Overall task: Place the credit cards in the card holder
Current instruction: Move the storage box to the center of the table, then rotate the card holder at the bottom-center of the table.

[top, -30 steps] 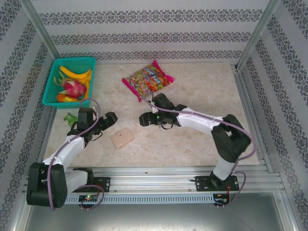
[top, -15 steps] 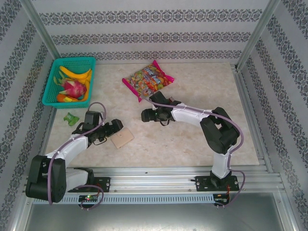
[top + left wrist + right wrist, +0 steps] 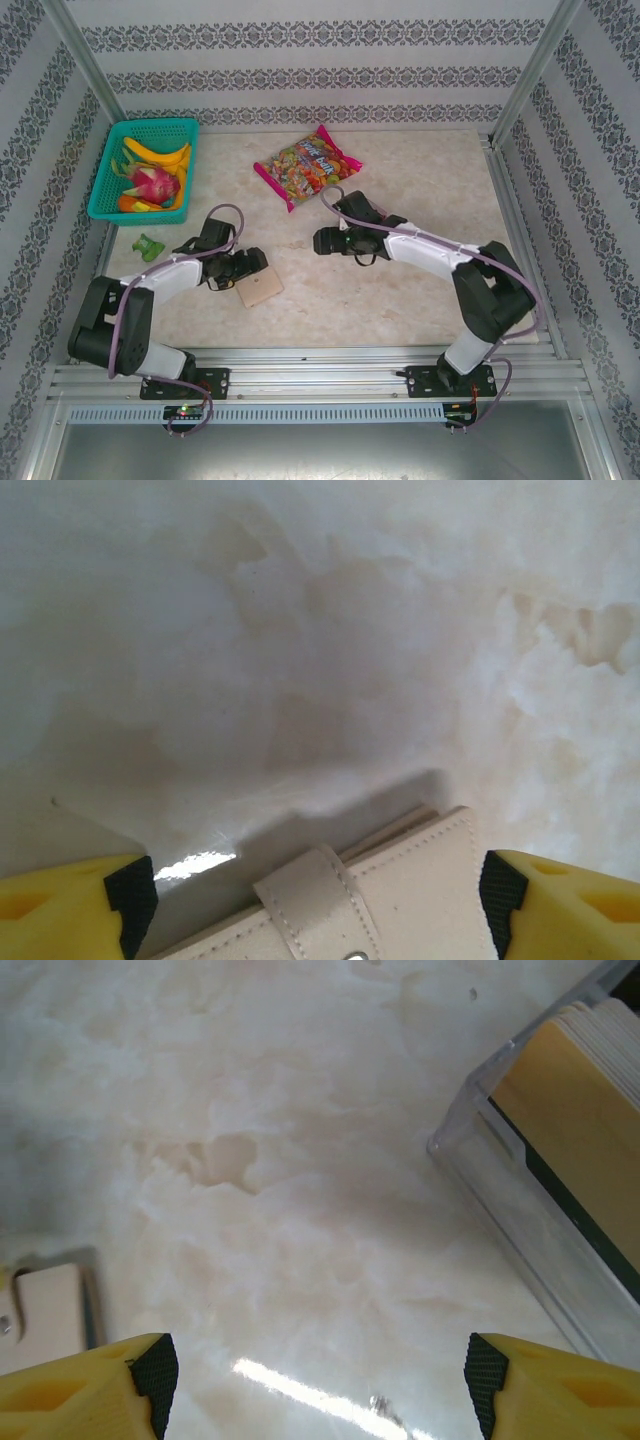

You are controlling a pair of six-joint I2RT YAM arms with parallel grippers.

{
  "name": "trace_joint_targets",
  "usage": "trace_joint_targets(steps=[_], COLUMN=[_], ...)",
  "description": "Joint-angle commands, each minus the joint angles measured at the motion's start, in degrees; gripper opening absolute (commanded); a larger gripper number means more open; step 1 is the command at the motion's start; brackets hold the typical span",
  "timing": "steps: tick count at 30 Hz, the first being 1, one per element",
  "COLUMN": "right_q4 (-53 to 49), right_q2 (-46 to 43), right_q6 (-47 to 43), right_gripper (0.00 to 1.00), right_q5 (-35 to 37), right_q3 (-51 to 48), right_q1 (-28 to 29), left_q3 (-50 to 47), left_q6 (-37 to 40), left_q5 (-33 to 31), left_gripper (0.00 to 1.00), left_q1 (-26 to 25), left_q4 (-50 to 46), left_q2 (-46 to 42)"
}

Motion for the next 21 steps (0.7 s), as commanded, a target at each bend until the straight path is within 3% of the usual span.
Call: trace_joint_targets(steps=[1,6,11,15,19,21], right_q4=[1.4,3.0,2.5,2.0,1.4,1.4], right_q2=[-3.4,-5.6,-6.3,-6.7,-5.1,-3.6], right_q6=[1.6,3.1,3.3,2.9,2.0,1.6], right_gripper=[0.77,0.68,0.63,0.63,0.63,0.64], right_q5=[-0.5,-2.5,-3.4,-2.9,-3.0,-3.4], right_q3=[-4.0,-8.1,-8.8,-8.3,-5.7,-4.3], right_q1=[0.4,0.5,0.8,1.2,2.6,3.3], left_q3=[3.6,8.7,13.2,14.3,11.5,9.9], left_q6=[-0.1,-0.3,0.2,-0.2,-2.0,-3.0], left_q5=[6.6,7.8,5.1,-5.8,-17.6,-20.4], left_gripper=[0.85,0.8,0.76,0.77,0.82,0.86], left_q1=[-5.8,-9.2,-11.2,-11.3,-11.3,-11.3], left_q4=[11.3,13.2,6.7,-5.1,-12.8,-15.0], left_q2=[7.1,12.0,12.1,7.3,-2.6,-6.9])
